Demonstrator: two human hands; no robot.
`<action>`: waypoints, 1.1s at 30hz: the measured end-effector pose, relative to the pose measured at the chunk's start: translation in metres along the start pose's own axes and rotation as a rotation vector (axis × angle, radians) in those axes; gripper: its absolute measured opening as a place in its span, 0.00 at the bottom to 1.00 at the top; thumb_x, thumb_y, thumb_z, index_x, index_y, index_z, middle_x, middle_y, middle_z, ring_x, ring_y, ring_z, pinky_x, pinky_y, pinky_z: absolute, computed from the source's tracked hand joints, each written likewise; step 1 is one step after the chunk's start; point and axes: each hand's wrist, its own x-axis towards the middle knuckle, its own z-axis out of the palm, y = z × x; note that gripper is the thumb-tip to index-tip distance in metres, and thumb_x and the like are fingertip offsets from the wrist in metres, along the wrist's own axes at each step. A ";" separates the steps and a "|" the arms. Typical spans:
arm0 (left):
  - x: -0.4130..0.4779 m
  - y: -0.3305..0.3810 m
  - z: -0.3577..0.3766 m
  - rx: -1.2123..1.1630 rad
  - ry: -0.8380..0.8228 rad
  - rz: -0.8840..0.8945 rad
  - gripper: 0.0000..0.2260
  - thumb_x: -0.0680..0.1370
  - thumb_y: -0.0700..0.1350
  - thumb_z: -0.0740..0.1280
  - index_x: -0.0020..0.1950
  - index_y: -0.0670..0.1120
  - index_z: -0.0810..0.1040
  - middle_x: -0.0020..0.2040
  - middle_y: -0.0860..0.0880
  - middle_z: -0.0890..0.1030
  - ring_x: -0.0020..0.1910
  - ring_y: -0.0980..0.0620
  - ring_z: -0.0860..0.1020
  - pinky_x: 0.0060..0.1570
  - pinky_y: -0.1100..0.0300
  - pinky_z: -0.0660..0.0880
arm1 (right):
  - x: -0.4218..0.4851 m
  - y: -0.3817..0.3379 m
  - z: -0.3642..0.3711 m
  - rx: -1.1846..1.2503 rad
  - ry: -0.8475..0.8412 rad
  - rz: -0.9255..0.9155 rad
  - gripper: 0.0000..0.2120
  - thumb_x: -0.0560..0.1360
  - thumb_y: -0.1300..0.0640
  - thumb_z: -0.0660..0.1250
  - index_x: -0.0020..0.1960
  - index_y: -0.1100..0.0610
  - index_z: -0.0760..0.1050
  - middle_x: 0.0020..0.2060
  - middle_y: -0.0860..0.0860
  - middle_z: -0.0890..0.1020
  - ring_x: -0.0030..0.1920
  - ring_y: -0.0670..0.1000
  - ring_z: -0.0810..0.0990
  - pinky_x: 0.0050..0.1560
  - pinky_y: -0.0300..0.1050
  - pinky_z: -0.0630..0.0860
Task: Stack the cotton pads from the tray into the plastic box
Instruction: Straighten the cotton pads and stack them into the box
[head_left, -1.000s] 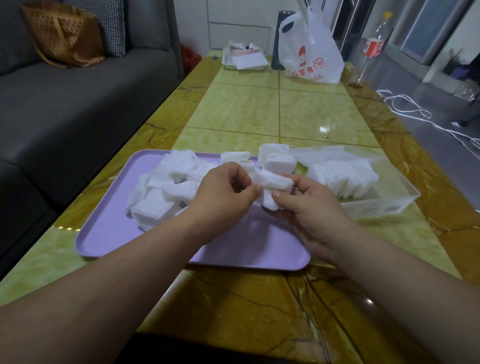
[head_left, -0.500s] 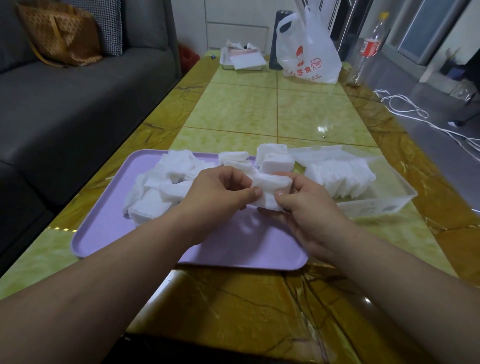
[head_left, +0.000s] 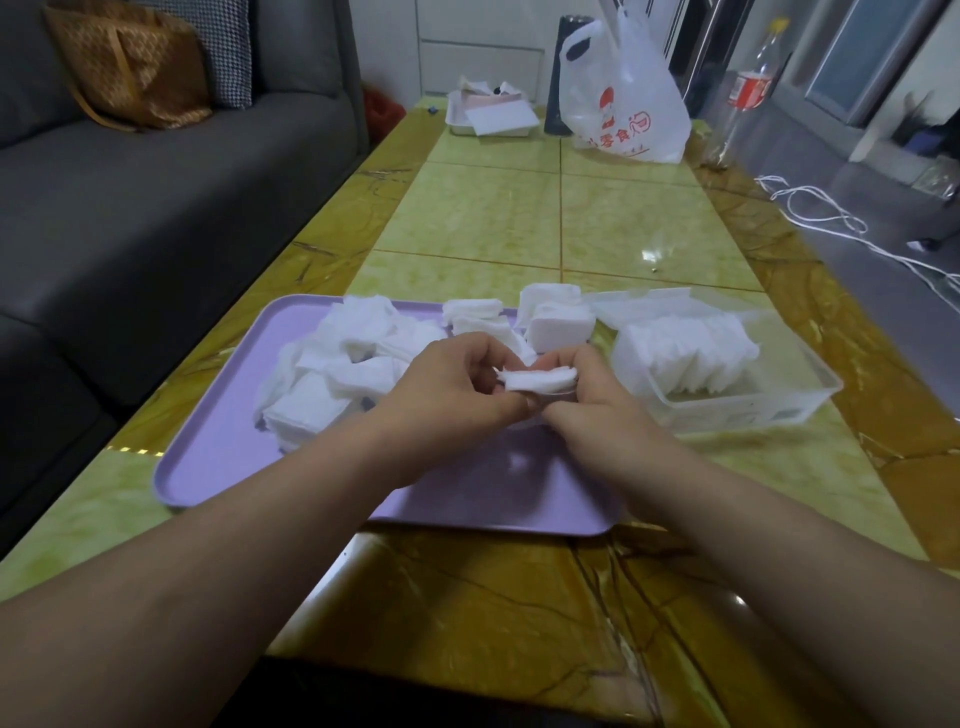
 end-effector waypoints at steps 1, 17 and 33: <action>-0.001 0.001 -0.001 0.032 0.021 0.027 0.09 0.72 0.44 0.78 0.49 0.47 0.81 0.33 0.54 0.78 0.28 0.59 0.73 0.30 0.66 0.69 | 0.000 0.000 0.000 -0.026 -0.010 -0.032 0.17 0.76 0.65 0.65 0.54 0.44 0.72 0.50 0.48 0.80 0.52 0.48 0.78 0.52 0.43 0.75; -0.053 -0.020 -0.096 0.943 0.245 -0.096 0.24 0.76 0.59 0.66 0.72 0.57 0.71 0.65 0.48 0.72 0.66 0.42 0.70 0.61 0.44 0.74 | 0.003 -0.003 0.037 -0.787 -0.038 -0.311 0.23 0.82 0.59 0.58 0.77 0.54 0.63 0.68 0.55 0.71 0.68 0.59 0.68 0.67 0.54 0.68; -0.010 -0.006 -0.070 1.009 0.211 -0.018 0.10 0.77 0.47 0.62 0.53 0.53 0.81 0.50 0.49 0.82 0.54 0.43 0.77 0.50 0.51 0.66 | 0.005 -0.004 0.020 -0.519 0.124 -0.241 0.18 0.80 0.59 0.64 0.69 0.49 0.75 0.63 0.48 0.79 0.60 0.49 0.76 0.55 0.33 0.67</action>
